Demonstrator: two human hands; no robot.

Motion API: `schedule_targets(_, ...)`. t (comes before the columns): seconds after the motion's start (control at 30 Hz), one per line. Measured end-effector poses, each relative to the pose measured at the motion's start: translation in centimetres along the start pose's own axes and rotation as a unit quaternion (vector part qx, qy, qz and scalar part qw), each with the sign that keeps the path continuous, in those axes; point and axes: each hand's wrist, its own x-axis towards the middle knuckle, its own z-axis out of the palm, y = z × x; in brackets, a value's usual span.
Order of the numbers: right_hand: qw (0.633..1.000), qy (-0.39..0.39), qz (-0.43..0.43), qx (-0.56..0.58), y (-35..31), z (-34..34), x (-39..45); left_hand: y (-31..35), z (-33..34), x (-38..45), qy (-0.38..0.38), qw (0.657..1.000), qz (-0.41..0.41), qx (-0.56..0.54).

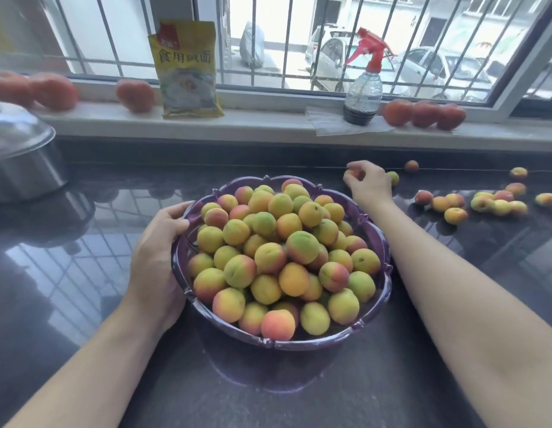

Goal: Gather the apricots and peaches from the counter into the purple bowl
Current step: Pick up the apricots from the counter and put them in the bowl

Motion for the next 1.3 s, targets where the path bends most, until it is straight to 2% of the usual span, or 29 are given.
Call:
schedule_targets(0.07,0.993,0.002,0.053,0.104,-0.3,-1.3,-1.8,0.1,0.1,-0.1,0.002,1.000,-0.001,-0.002)
schedule_targets(0.23,0.956,-0.061,0.150,0.245,-1.3,-4.1,-5.2,0.3,0.3,-0.3,0.009,1.000,-0.008,-0.012)
schedule_targets(0.3,0.951,-0.087,0.145,0.258,-3.0,-5.4,-5.5,0.5,0.4,-0.4,0.011,1.000,-0.012,-0.020)
schedule_targets(0.4,0.948,-0.127,0.084,0.278,-7.9,-7.8,-5.8,0.7,0.5,-0.5,0.013,1.000,-0.014,-0.017)
schedule_targets(0.47,0.954,-0.189,0.026,0.233,-12.2,-9.4,-6.7,0.8,0.4,-0.7,0.011,1.000,-0.013,-0.015)
schedule_targets(0.57,0.947,-0.292,-0.076,0.107,-17.7,-9.9,-8.6,1.1,0.5,-0.9,0.014,1.000,-0.015,-0.017)
schedule_targets(0.67,0.927,-0.315,-0.198,-0.047,-20.9,-7.2,-10.0,1.3,0.7,-1.0,0.014,1.000,-0.015,-0.012)
schedule_targets(0.77,0.882,-0.344,-0.285,-0.151,-22.2,-4.6,-10.6,1.5,0.7,-1.1,0.019,1.000,-0.012,-0.011)
schedule_targets(0.9,0.847,-0.379,-0.304,-0.215,-22.2,-3.0,-10.2,1.3,0.6,-0.9,0.012,1.000,-0.012,-0.007)
schedule_targets(1.07,0.833,-0.398,-0.305,-0.236,-22.3,-1.9,-9.9,1.5,0.5,-1.1,0.006,1.000,-0.005,0.001)
schedule_targets(1.23,0.833,-0.400,-0.305,-0.232,-22.3,-1.5,-10.3,1.2,0.3,-0.7,-0.005,1.000,-0.005,0.006)
schedule_targets(1.3,0.848,-0.397,-0.287,-0.203,-22.2,-2.0,-10.3,1.1,0.2,-0.7,-0.006,1.000,-0.002,0.009)
